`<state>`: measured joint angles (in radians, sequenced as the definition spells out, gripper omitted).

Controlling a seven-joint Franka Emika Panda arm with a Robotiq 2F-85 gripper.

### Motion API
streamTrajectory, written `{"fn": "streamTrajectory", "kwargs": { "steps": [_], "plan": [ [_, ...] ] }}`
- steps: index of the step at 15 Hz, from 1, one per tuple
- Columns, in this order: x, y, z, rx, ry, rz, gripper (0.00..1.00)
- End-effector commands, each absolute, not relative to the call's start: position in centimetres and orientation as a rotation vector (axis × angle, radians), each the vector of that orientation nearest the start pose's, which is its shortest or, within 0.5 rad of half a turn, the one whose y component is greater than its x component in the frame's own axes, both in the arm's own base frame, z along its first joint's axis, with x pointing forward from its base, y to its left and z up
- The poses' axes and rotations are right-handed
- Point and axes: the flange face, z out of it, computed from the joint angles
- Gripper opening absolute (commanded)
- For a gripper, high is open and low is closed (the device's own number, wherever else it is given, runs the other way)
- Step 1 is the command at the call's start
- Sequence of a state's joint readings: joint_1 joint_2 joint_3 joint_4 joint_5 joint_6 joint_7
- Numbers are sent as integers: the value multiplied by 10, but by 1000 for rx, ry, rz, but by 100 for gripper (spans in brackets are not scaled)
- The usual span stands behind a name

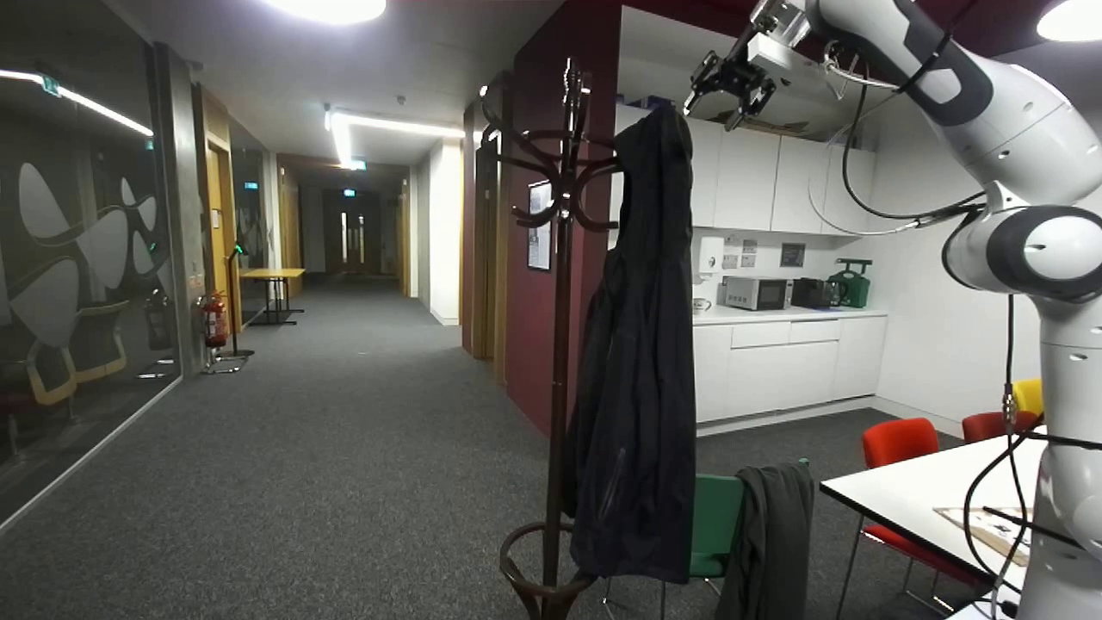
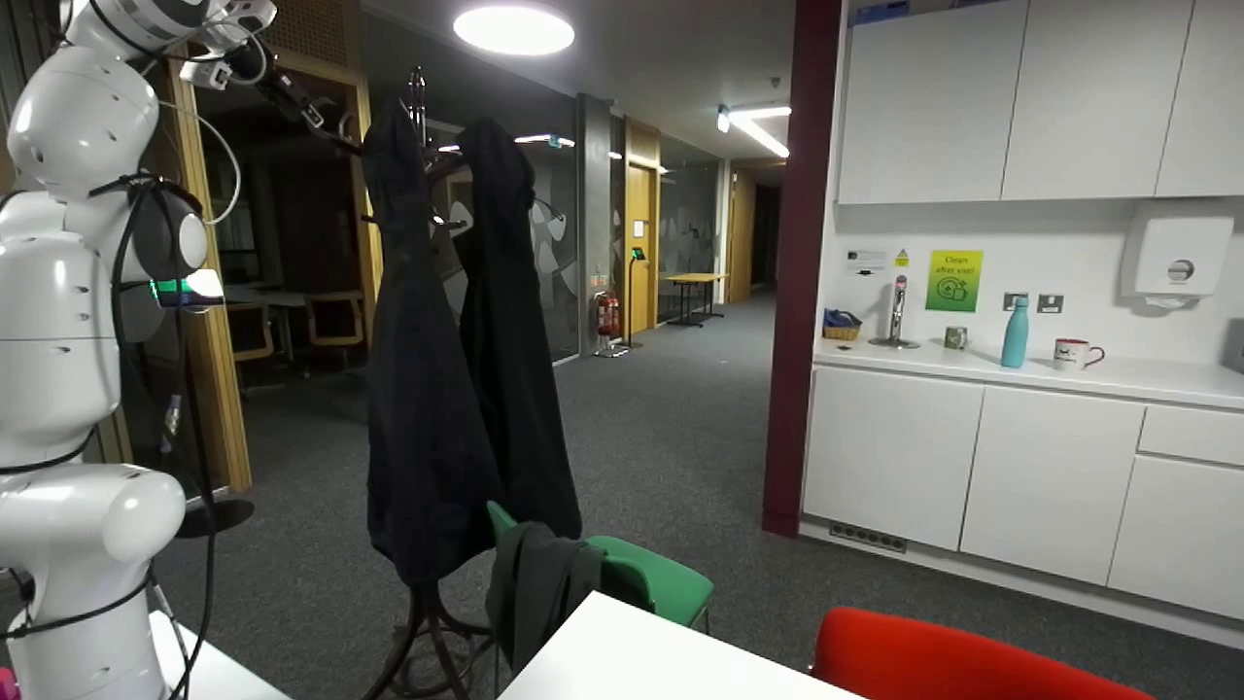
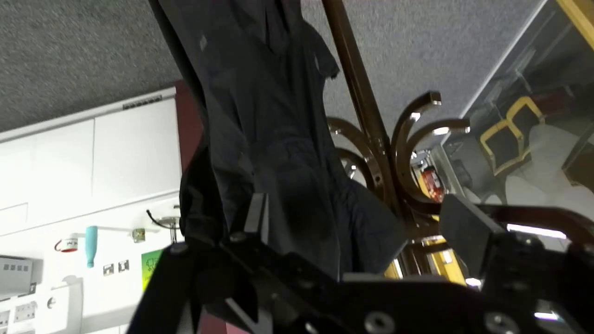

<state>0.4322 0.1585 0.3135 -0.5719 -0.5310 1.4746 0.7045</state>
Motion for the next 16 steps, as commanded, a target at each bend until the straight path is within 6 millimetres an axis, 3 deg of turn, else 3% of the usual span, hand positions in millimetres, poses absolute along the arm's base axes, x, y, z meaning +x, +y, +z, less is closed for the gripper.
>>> {"fn": "streamTrajectory", "kwargs": {
  "steps": [1,5,12,16],
  "plan": [
    [389,244,946,-2792,322,-1029,100],
    [383,241,932,-2877,307,-863,100],
    [371,182,942,-2988,235,-851,100],
    [384,148,945,-3020,93,-850,100]
  ]
}}
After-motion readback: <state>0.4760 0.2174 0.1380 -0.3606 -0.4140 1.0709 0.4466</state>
